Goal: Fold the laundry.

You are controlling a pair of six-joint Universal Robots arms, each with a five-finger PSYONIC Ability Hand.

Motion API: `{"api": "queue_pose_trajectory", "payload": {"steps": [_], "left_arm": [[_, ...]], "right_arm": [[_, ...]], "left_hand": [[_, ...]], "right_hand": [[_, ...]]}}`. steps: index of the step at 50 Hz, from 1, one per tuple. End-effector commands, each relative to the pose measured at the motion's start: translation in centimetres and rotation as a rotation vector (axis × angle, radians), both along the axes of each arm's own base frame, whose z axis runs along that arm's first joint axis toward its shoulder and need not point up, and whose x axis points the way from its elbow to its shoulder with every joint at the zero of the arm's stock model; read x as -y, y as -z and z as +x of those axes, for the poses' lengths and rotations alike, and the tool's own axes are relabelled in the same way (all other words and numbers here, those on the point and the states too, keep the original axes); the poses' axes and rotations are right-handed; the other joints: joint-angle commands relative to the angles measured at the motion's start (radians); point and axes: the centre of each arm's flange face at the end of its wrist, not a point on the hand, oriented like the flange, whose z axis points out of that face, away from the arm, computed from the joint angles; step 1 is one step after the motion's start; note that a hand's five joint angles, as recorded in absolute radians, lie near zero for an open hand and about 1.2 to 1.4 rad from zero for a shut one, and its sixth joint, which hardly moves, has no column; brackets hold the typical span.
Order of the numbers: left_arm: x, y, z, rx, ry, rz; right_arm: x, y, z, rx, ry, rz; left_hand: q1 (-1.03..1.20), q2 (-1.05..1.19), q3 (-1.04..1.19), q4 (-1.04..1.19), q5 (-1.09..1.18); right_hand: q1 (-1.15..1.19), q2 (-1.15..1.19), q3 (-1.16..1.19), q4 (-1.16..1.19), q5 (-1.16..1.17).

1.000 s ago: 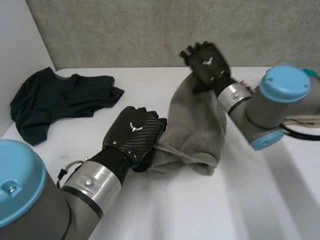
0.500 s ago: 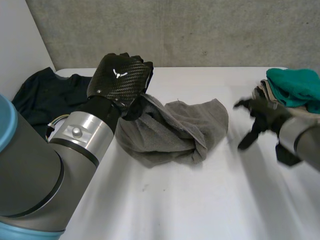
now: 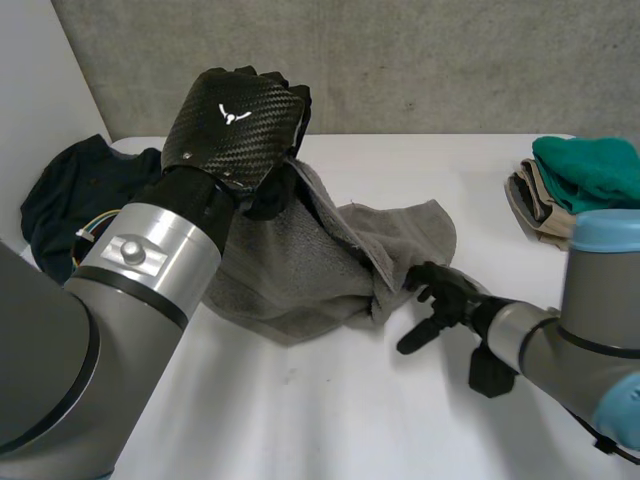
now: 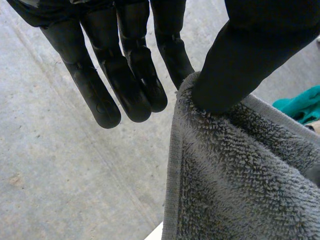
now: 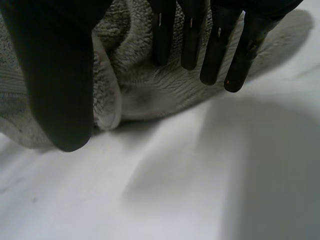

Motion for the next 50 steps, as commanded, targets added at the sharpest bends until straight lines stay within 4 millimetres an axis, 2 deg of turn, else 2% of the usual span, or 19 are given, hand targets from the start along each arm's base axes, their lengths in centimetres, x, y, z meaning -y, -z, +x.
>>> {"api": "queue_pose_trajectory", "payload": {"steps": [1, 8, 10, 11, 14, 18, 21, 22, 23, 26, 27, 31, 34, 38, 41, 45, 46, 49, 50], "left_arm": [[-1.2, -0.2, -0.1, -0.003, 0.025, -0.004], [-1.8, 0.0, -0.2, -0.001, 0.029, 0.007], [-1.8, 0.2, -0.2, 0.002, 0.024, 0.009], [-1.8, 0.2, -0.2, 0.001, 0.023, 0.008], [-1.8, 0.3, -0.2, 0.002, 0.023, 0.009], [-1.4, 0.7, 0.0, 0.008, 0.011, 0.015], [-0.6, 1.2, 0.5, 0.02, -0.017, 0.024], [-0.2, 1.3, 0.7, 0.023, -0.031, 0.027], [0.3, 1.5, 1.0, 0.027, -0.048, 0.03], [2.4, 2.2, 2.4, 0.043, -0.117, 0.05], [2.7, 2.5, 2.6, 0.048, -0.127, 0.056], [3.8, 3.8, 3.4, 0.071, -0.158, 0.091], [4.5, 5.8, 3.2, 0.113, -0.166, 0.14], [5.8, 9.3, 2.7, 0.173, -0.173, 0.222], [7.1, 12.0, 2.3, 0.216, -0.161, 0.28], [9.3, 14.0, 0.7, 0.241, -0.126, 0.275], [9.9, 14.0, 0.4, 0.24, -0.127, 0.255], [13.1, 12.6, -0.9, 0.214, -0.15, 0.128], [14.0, 11.7, -1.1, 0.202, -0.162, 0.082]], "right_arm": [[0.7, 0.0, 2.9, 0.062, -0.023, -0.008], [1.6, 0.5, 5.6, 0.124, -0.017, -0.021], [1.7, 0.8, 6.0, 0.126, -0.016, -0.021], [2.0, 1.1, 6.2, 0.124, -0.001, -0.024], [2.7, 1.6, 6.1, 0.103, 0.044, -0.041], [3.7, 1.0, 5.0, 0.062, 0.12, -0.1], [3.9, -1.2, 4.0, -0.002, 0.102, -0.2], [4.2, -2.1, 3.4, -0.031, 0.093, -0.243], [4.9, -4.3, 1.9, -0.108, 0.076, -0.352], [5.7, -7.4, -0.4, -0.269, 0.032, -0.515], [5.9, -8.7, -1.6, -0.392, -0.012, -0.602], [4.5, -9.6, -2.5, -0.664, -0.172, -0.702], [3.0, -10.0, -2.4, -0.792, -0.275, -0.715], [1.4, -10.5, -2.5, -0.887, -0.354, -0.729], [1.4, -10.0, -2.4, -0.922, -0.385, -0.739], [3.1, -8.4, -1.4, -0.971, -0.404, -0.777], [4.6, -7.8, -0.8, -0.993, -0.384, -0.81], [7.4, -7.6, -0.3, -1.032, -0.305, -0.886], [9.3, -8.4, 0.2, -1.049, -0.225, -0.966]], "left_hand": [[0.266, 0.2, 0.206, 0.195, 0.25], [0.266, 0.2, 0.206, 0.195, 0.25], [0.266, 0.2, 0.206, 0.195, 0.25], [0.266, 0.2, 0.206, 0.195, 0.25], [0.266, 0.2, 0.206, 0.195, 0.25], [0.266, 0.2, 0.206, 0.195, 0.25], [0.266, 0.2, 0.206, 0.195, 0.25], [0.266, 0.2, 0.206, 0.195, 0.25], [0.266, 0.2, 0.206, 0.195, 0.25], [0.266, 0.2, 0.206, 0.195, 0.25], [0.266, 0.2, 0.206, 0.195, 0.25], [0.266, 0.2, 0.206, 0.195, 0.25], [0.266, 0.2, 0.206, 0.195, 0.25], [0.266, 0.2, 0.206, 0.195, 0.25], [0.266, 0.2, 0.206, 0.195, 0.25], [0.266, 0.2, 0.206, 0.195, 0.25], [0.266, 0.2, 0.206, 0.195, 0.25], [0.266, 0.2, 0.206, 0.195, 0.25], [0.266, 0.2, 0.206, 0.195, 0.25]], "right_hand": [[0.081, 0.023, 0.023, 0.032, 0.052], [0.155, 0.096, 0.097, 0.105, 0.126], [0.251, 0.192, 0.193, 0.202, 0.222], [0.542, 0.484, 0.484, 0.493, 0.514], [1.025, 0.966, 0.966, 0.975, 0.996], [1.026, 0.967, 0.968, 0.976, 0.997], [1.026, 0.967, 0.968, 0.976, 0.997], [1.026, 0.967, 0.968, 0.976, 0.997], [1.026, 0.967, 0.968, 0.976, 0.997], [1.026, 0.967, 0.968, 0.976, 0.997], [1.026, 0.967, 0.968, 0.976, 0.997], [1.026, 0.967, 0.968, 0.976, 0.997], [1.026, 0.967, 0.968, 0.976, 0.997], [1.026, 0.967, 0.968, 0.976, 0.997], [1.026, 0.967, 0.968, 0.976, 0.997], [1.026, 0.967, 0.968, 0.976, 0.997], [1.026, 0.967, 0.968, 0.976, 0.997], [1.026, 0.967, 0.968, 0.976, 0.997], [1.026, 0.967, 0.968, 0.976, 0.997]]}}
